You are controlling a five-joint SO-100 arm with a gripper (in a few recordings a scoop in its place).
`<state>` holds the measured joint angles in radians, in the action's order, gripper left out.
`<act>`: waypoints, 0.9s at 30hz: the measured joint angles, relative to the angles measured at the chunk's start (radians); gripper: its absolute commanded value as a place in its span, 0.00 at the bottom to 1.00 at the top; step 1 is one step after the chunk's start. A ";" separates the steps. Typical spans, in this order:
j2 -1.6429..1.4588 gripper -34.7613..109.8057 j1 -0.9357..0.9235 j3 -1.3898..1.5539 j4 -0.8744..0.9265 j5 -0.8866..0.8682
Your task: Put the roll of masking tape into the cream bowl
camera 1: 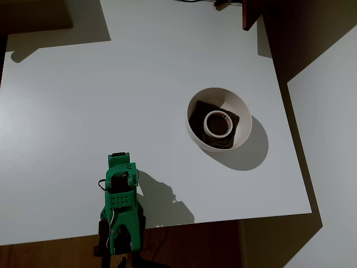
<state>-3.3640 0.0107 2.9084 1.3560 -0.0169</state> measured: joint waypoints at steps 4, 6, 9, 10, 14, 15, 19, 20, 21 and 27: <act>-0.018 0.18 0.000 0.000 0.018 0.006; -0.018 0.18 0.002 0.000 0.020 0.003; -0.018 0.18 -0.011 0.000 0.020 0.003; -0.018 0.18 -0.011 0.000 0.020 0.003; -0.018 0.18 -0.008 0.000 0.020 0.003; -0.018 0.18 -0.008 0.000 0.020 0.003; -0.018 0.18 -0.009 0.000 0.020 0.003; -0.018 0.18 -0.009 0.000 0.020 0.003; -0.018 0.18 -0.011 0.000 0.020 0.003; -0.018 0.18 -0.011 0.000 0.020 0.003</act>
<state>-3.3824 0.0000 2.9084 1.3760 -0.0138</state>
